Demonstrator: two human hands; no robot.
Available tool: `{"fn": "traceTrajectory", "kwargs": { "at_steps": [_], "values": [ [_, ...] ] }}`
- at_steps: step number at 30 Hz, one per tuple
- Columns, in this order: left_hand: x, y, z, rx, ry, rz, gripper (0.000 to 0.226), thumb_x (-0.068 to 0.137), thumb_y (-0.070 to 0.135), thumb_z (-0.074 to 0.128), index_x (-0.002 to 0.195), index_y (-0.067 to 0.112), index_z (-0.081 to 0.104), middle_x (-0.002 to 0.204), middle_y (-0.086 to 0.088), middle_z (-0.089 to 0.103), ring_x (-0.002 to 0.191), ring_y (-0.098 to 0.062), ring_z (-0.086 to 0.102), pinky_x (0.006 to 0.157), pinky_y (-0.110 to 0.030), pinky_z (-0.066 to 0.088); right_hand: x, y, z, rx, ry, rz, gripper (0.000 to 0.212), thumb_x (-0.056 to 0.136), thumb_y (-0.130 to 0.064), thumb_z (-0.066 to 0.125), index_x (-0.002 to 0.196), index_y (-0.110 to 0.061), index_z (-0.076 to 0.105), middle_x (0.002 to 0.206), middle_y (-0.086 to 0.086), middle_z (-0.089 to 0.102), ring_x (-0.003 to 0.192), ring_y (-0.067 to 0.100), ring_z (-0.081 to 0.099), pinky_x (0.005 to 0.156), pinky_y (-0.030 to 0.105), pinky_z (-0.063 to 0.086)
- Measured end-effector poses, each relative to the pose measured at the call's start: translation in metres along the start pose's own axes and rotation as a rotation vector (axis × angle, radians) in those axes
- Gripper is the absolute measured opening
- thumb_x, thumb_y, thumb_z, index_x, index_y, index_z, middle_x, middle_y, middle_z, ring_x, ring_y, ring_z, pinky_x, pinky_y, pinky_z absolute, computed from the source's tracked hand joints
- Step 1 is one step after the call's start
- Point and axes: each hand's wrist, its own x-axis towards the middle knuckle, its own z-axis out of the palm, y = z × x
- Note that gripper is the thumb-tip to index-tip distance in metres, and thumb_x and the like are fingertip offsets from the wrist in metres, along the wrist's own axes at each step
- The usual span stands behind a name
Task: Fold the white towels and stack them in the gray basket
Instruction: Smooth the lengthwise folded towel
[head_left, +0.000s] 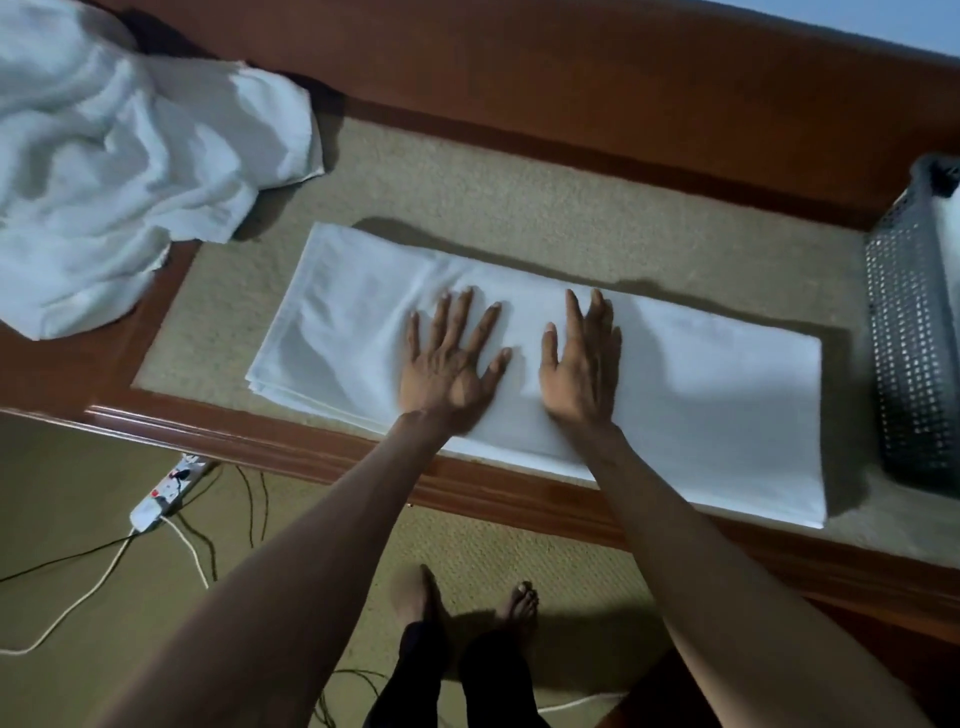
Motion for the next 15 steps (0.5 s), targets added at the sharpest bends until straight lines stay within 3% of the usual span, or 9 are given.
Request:
{"fn": "traceTrajectory", "kwargs": {
  "at_steps": [2, 6, 11, 15],
  "values": [
    [0.0, -0.006, -0.003, 0.003, -0.019, 0.031, 0.063, 0.105, 0.065, 0.013, 0.162, 0.043, -0.004, 0.171, 0.007, -0.014, 0.157, -0.016, -0.018, 0.126, -0.051, -0.008, -0.002, -0.014, 0.013, -0.046, -0.029, -0.038, 0.057, 0.106, -0.041, 0.029, 0.158, -0.017, 0.034, 0.166, 0.015, 0.023, 0.155, 0.032, 0.018, 0.125, 0.051, 0.011],
    [-0.007, -0.041, -0.017, -0.001, -0.062, 0.074, 0.065, 0.104, 0.068, 0.013, 0.162, 0.044, -0.004, 0.171, 0.01, -0.011, 0.157, -0.013, -0.016, 0.128, -0.047, -0.004, -0.005, -0.008, 0.021, -0.103, 0.055, -0.066, 0.055, 0.106, -0.042, 0.035, 0.157, -0.019, 0.037, 0.165, 0.012, 0.028, 0.154, 0.032, 0.023, 0.125, 0.053, 0.014],
    [-0.026, -0.125, -0.041, -0.026, -0.023, -0.103, 0.075, 0.1, 0.076, 0.016, 0.163, 0.04, -0.005, 0.171, 0.011, -0.011, 0.157, -0.012, -0.013, 0.128, -0.046, -0.002, -0.007, -0.014, 0.02, -0.108, 0.072, -0.056, 0.053, 0.107, -0.041, 0.039, 0.156, -0.02, 0.038, 0.165, 0.01, 0.03, 0.153, 0.03, 0.025, 0.125, 0.051, 0.016],
    [-0.034, -0.152, -0.052, -0.001, -0.016, -0.224, 0.084, 0.098, 0.079, 0.014, 0.164, 0.032, -0.005, 0.171, 0.013, -0.011, 0.158, -0.013, -0.011, 0.128, -0.051, -0.002, -0.008, -0.015, 0.018, -0.102, 0.081, -0.066, 0.053, 0.107, -0.04, 0.04, 0.156, -0.019, 0.039, 0.164, 0.011, 0.032, 0.153, 0.031, 0.026, 0.124, 0.053, 0.018]
  ]
}}
